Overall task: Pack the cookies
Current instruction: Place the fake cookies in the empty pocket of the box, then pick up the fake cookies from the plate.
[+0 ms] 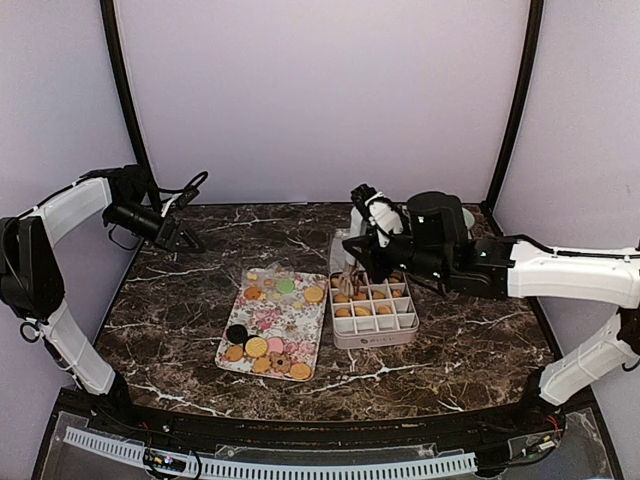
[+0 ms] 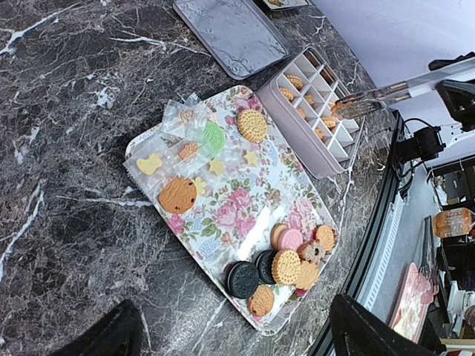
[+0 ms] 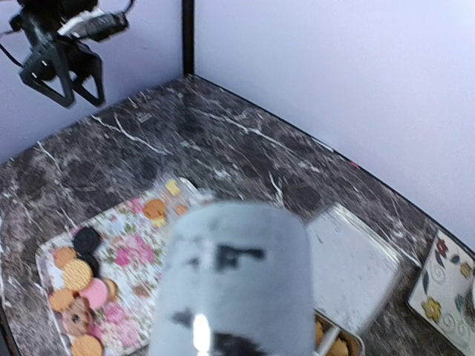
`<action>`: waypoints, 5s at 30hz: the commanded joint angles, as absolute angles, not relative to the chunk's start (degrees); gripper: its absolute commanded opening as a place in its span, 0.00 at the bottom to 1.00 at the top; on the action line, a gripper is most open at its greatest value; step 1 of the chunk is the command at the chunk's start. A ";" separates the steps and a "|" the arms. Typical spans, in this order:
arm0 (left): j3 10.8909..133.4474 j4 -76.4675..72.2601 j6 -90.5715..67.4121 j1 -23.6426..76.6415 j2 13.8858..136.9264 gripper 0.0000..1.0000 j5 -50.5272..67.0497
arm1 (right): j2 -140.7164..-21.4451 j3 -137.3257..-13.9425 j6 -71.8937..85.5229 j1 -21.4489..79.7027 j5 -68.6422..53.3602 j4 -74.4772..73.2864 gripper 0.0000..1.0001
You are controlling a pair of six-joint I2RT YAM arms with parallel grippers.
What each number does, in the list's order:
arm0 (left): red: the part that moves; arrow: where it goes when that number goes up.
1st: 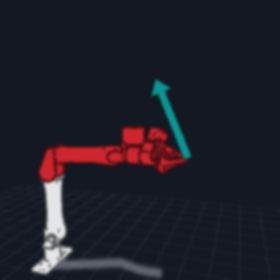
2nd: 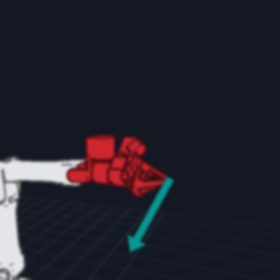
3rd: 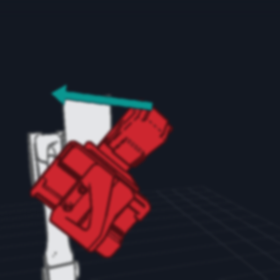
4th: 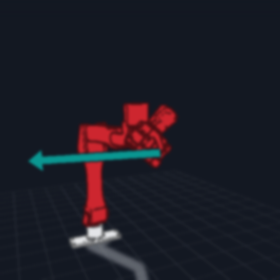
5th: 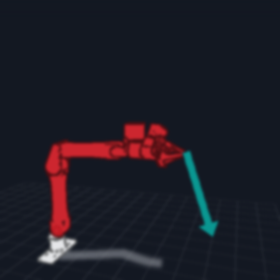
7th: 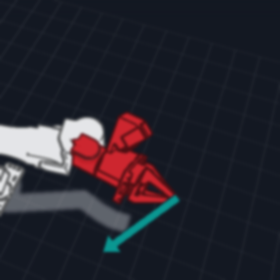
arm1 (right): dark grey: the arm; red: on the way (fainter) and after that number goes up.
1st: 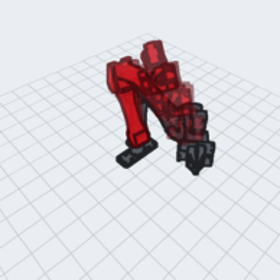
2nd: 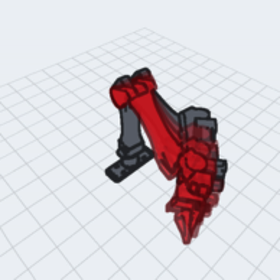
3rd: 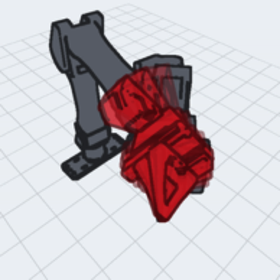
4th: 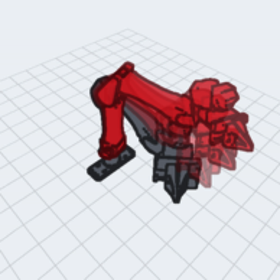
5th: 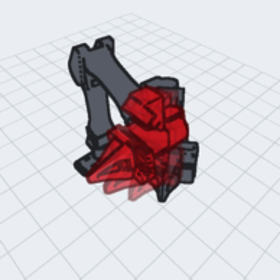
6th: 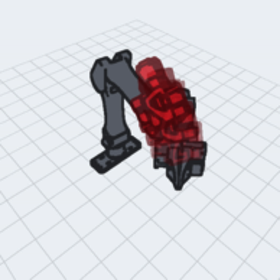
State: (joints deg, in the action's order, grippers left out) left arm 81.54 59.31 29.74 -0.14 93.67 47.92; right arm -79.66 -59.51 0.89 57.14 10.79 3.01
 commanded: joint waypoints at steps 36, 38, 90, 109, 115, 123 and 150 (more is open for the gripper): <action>80.19 59.83 29.73 -0.36 91.67 0.90 49.32 | -63.18 -50.35 -1.38 50.27 20.72 -8.80 0.39; 80.06 59.81 29.71 -0.42 91.67 0.90 49.42 | -62.96 -51.86 -1.60 50.32 19.36 -8.68 0.40; 80.05 60.78 30.23 -0.39 90.90 0.90 48.60 | -104.17 -81.79 -0.76 74.88 -0.44 3.58 0.39; 79.43 60.74 30.41 -0.41 90.83 0.90 48.22 | -109.79 -81.26 -0.80 73.73 0.09 4.39 0.39; 79.47 60.64 30.28 -0.43 90.75 0.90 48.12 | -110.85 -81.99 -3.17 73.67 5.61 5.43 0.43; 79.57 60.73 30.41 -0.36 90.79 0.90 48.13 | -111.63 -80.87 -3.48 74.17 4.50 4.56 0.39; 80.06 61.09 30.58 -0.37 90.80 0.90 48.41 | -98.18 -77.48 -3.05 71.47 7.29 5.51 0.08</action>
State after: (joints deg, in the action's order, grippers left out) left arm 80.09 59.77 29.78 -0.14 92.55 47.72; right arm -105.47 -78.67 -3.95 73.45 6.52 2.87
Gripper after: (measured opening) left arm 0.899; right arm 0.252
